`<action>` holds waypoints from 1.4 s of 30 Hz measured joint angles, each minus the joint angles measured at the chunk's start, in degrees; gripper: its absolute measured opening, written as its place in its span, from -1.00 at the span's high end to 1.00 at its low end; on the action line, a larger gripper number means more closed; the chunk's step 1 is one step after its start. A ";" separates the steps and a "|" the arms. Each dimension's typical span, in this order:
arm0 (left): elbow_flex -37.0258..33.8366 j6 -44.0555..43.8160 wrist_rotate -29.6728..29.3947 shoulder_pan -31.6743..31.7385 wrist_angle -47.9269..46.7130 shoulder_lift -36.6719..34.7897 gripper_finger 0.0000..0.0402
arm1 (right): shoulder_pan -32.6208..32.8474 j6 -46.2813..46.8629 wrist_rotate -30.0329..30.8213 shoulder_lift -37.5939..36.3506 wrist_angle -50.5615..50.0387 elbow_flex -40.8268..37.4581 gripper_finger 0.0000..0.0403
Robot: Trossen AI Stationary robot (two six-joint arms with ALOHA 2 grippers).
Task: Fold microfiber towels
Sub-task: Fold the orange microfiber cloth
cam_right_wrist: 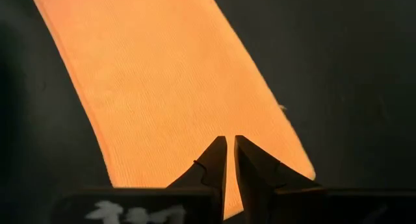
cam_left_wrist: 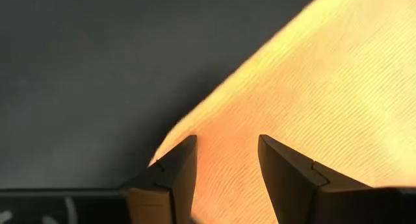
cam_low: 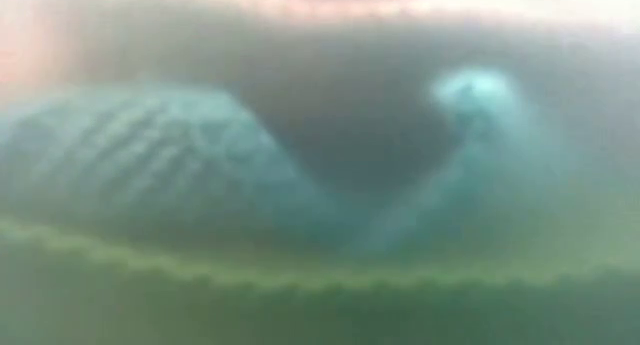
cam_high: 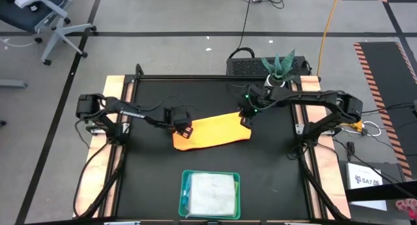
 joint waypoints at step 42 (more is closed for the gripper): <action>-4.87 11.94 -6.04 15.03 9.11 0.06 0.18 | 0.98 0.98 -6.80 10.93 4.87 -0.78 0.90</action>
